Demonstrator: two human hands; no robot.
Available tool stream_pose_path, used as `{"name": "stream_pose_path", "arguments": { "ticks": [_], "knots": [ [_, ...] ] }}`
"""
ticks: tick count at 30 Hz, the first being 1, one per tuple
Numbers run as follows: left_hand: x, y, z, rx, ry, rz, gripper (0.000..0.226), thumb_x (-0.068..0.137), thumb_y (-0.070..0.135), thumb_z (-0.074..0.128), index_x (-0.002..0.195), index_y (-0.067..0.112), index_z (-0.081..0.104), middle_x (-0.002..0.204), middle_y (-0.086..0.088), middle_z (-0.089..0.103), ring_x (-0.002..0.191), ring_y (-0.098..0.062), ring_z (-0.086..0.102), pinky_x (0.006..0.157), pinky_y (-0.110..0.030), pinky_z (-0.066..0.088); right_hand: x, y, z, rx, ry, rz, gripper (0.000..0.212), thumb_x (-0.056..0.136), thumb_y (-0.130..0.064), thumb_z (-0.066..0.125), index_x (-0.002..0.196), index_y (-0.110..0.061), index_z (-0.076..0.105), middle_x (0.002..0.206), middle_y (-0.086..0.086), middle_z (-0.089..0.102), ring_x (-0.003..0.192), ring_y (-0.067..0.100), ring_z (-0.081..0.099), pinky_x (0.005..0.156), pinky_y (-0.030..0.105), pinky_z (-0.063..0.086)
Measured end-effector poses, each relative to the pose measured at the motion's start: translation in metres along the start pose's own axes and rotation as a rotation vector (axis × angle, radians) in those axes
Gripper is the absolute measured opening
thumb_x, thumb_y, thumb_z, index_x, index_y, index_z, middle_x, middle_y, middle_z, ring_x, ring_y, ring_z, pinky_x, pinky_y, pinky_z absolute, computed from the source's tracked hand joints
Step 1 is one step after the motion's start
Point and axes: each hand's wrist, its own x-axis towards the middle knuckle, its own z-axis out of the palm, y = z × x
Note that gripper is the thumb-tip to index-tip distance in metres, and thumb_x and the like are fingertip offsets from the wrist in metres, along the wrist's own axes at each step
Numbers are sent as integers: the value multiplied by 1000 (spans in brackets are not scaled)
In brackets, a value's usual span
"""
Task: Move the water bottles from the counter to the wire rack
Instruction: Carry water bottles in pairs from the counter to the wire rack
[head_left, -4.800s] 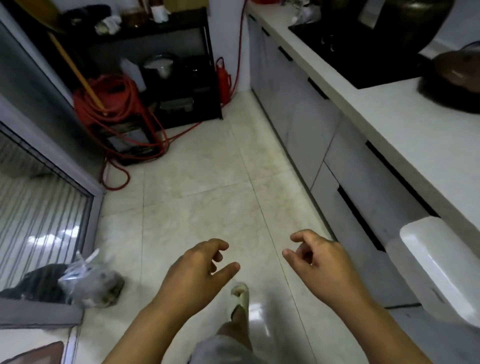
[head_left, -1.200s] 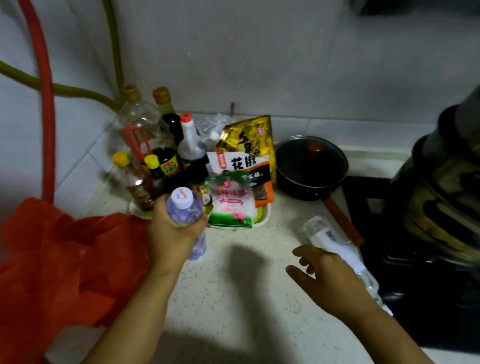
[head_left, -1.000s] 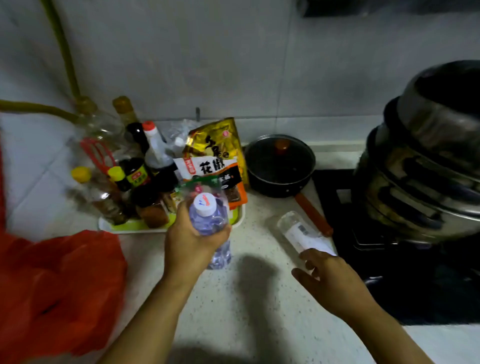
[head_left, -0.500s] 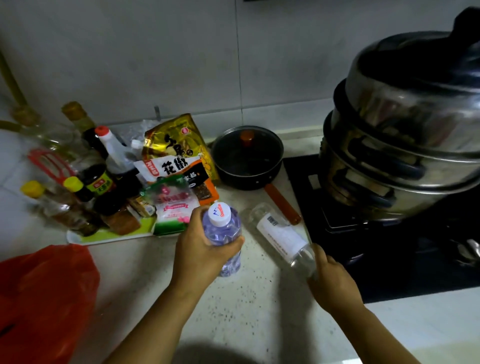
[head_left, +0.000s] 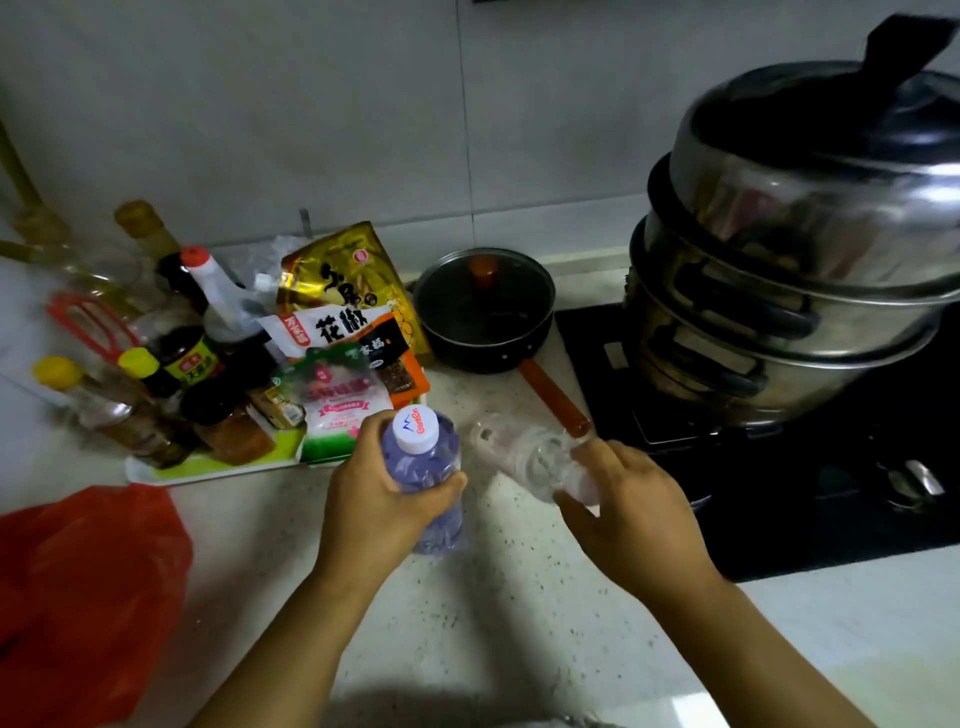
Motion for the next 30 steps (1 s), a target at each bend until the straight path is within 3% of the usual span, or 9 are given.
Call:
{"name": "stream_pose_path", "arguments": {
  "ticks": [5, 10, 15, 20, 25, 28, 30],
  "knots": [
    [-4, 2, -15, -6, -3, 29, 60, 58, 17, 86, 98, 37, 47, 96, 23, 55, 92, -5, 56, 75, -14, 42, 25, -24, -21, 184, 42, 13, 38, 75, -36, 70, 106, -18, 58, 105, 1, 64, 92, 19, 60, 78, 30, 52],
    [-10, 1, -28, 11, -13, 45, 59, 57, 14, 86, 88, 43, 44, 92, 29, 51, 86, 10, 52, 65, 1, 41, 32, -37, -23, 270, 8, 15, 35, 72, -40, 71, 98, -19, 60, 93, -1, 64, 80, 15, 57, 71, 31, 50],
    [-14, -5, -29, 16, -49, 50, 60, 56, 16, 86, 89, 42, 44, 94, 29, 51, 90, 7, 53, 67, 6, 41, 29, -38, -16, 468, -38, 73, 31, 73, -32, 73, 97, -22, 56, 96, -5, 52, 86, 11, 51, 74, 23, 42],
    [-13, -12, -27, 5, -90, 71, 59, 56, 20, 87, 93, 41, 46, 97, 25, 56, 93, -7, 59, 71, -3, 46, 15, -43, 1, 614, -157, 223, 46, 70, -33, 76, 105, -27, 47, 104, -5, 55, 95, 17, 53, 86, 34, 45],
    [-11, -19, -21, 8, -111, 61, 64, 54, 23, 87, 100, 38, 46, 98, 23, 54, 95, -9, 57, 69, 5, 43, 3, -39, 13, 623, -66, 313, 68, 57, -36, 84, 106, -36, 37, 95, -24, 47, 88, 7, 50, 81, 24, 40],
    [-9, -23, -22, -6, -116, 62, 66, 56, 22, 86, 103, 36, 43, 96, 28, 50, 89, 0, 54, 65, 4, 42, -4, -35, 14, 595, -11, 314, 73, 57, -31, 85, 108, -34, 32, 102, -12, 48, 95, 10, 48, 81, 17, 37],
    [-7, -27, -24, -23, -112, 52, 68, 55, 21, 87, 106, 33, 43, 96, 28, 51, 90, -4, 55, 71, -6, 44, -9, -35, 16, 565, -7, 302, 74, 57, -30, 85, 108, -34, 31, 102, -13, 47, 96, 9, 47, 75, 6, 34]
  ]
}}
